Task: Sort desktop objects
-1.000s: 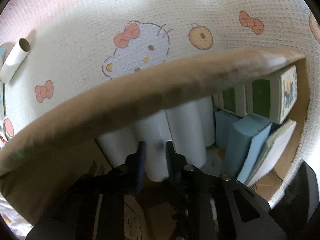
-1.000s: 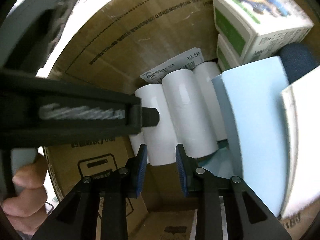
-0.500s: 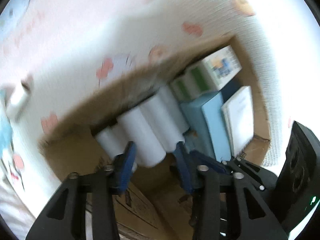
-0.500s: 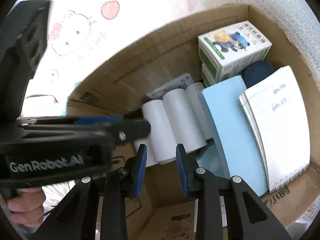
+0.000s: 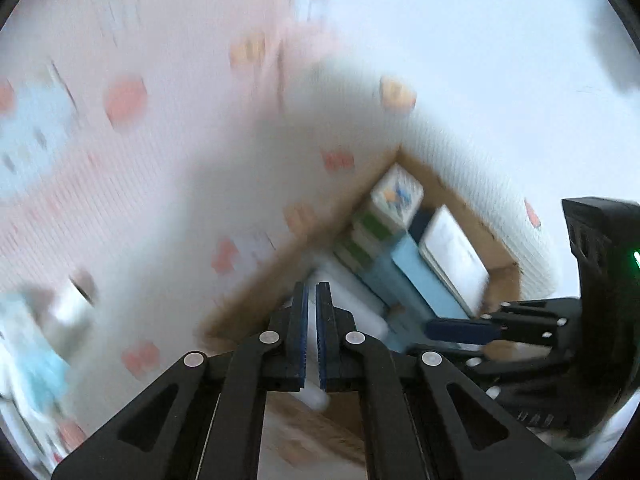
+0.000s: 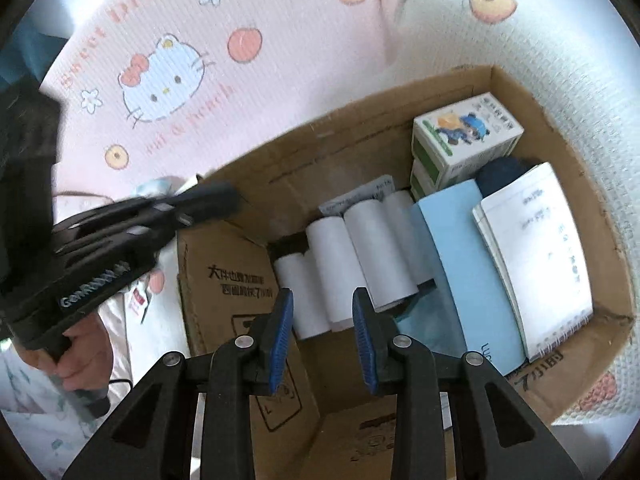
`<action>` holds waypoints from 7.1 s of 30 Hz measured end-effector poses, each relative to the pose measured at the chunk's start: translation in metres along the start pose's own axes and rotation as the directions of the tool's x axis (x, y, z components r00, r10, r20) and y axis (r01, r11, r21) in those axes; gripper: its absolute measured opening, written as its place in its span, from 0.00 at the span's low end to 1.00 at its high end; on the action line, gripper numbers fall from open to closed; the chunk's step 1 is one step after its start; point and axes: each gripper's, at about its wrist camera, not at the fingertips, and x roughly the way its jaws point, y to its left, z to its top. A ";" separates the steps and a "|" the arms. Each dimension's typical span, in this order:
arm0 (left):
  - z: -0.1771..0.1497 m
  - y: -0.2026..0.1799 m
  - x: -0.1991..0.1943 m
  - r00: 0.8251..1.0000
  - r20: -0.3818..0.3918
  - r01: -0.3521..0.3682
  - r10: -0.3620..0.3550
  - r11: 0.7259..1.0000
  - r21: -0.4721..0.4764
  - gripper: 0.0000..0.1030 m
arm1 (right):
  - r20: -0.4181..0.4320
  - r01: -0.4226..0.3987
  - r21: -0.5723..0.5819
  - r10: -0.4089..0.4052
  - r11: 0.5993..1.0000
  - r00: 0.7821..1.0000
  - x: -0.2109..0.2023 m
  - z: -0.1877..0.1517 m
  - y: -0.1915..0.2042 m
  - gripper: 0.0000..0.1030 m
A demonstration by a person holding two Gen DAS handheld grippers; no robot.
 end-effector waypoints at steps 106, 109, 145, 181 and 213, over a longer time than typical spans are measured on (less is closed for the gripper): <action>-0.154 0.316 0.024 0.980 0.049 -0.077 0.194 0.592 -0.802 0.34 | 0.204 -0.385 -0.256 0.439 0.886 0.875 0.357 0.112 0.206 0.66; -0.155 0.316 0.023 0.981 0.065 -0.059 0.183 0.598 -0.799 0.33 | 0.185 -0.415 -0.248 0.463 0.876 0.867 0.355 0.107 0.205 0.64; -0.205 0.266 0.018 0.999 0.040 0.022 0.020 0.559 -0.829 0.35 | 0.085 -0.048 -0.509 0.106 0.859 0.991 0.300 -0.016 0.198 0.64; -0.187 0.291 0.040 1.000 0.018 0.024 -0.018 0.491 -0.871 0.61 | 0.279 0.206 -0.442 -0.084 0.873 0.957 0.333 0.067 0.209 0.37; -0.179 0.254 0.008 0.999 -0.043 -0.050 0.029 0.748 -0.662 0.45 | -0.042 -0.274 -0.449 0.286 0.851 0.957 0.300 0.008 0.193 0.42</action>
